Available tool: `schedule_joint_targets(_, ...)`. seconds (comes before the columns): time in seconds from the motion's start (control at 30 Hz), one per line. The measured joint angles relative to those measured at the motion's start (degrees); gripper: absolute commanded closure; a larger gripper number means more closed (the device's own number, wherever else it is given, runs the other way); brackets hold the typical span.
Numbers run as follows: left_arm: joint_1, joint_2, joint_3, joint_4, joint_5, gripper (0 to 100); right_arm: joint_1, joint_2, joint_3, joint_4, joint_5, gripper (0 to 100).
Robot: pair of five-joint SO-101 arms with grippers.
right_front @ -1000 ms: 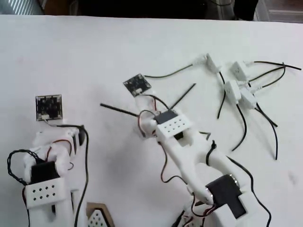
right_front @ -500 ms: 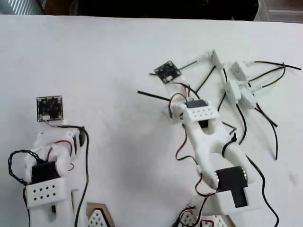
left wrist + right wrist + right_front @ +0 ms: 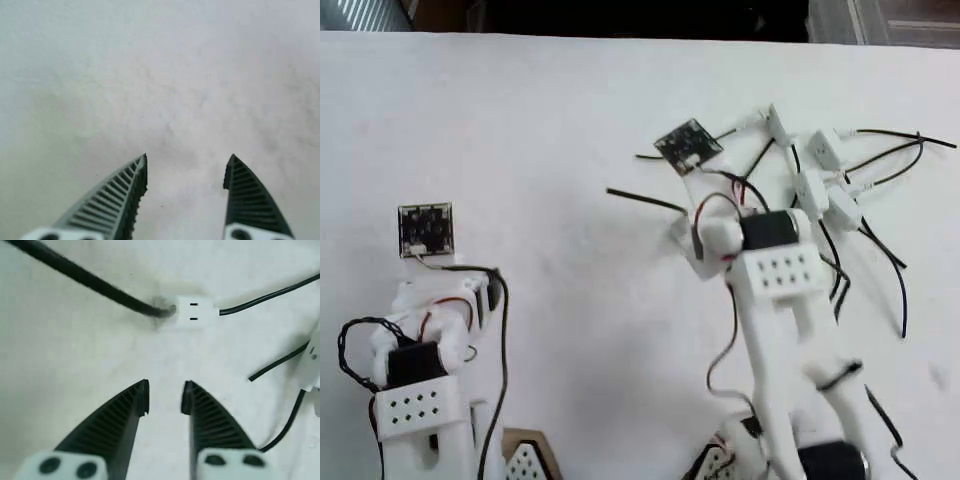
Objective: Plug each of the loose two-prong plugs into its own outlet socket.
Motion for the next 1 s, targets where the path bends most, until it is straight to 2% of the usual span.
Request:
schedule_joint_targets(0.1, 0.8, 0.0, -0.2, 0.0, 0.0, 97, -0.6, -8.8, 3.6, 2.1, -3.9, 98.0)
schedule_joint_targets(0.13, 1.3, 0.0, -0.7, 0.0, 0.0, 99, -0.7, -11.4, 5.4, 2.2, -5.4, 98.0)
schedule_joint_targets(0.2, 2.5, 0.0, -1.7, 0.0, -0.1, 96, -0.8, -16.6, 9.5, 2.3, -8.6, 98.1)
schedule_joint_targets(0.43, 6.8, 0.0, -2.0, 0.0, -1.9, 98, -1.4, -34.1, 23.8, 2.1, -18.7, 98.1)
schedule_joint_targets(0.67, 7.2, 0.0, -2.0, 0.0, -2.5, 98, -1.4, -51.2, 41.1, -5.6, -20.1, 98.1)
schedule_joint_targets(0.83, 7.4, -0.7, -0.4, -1.1, -2.5, 98, -1.5, -62.2, 50.6, -7.1, -20.1, 98.1)
schedule_joint_targets(1.0, 9.7, -9.2, 5.2, -2.5, -2.5, 98, -1.5, -71.2, 57.2, -7.1, -20.1, 98.1)
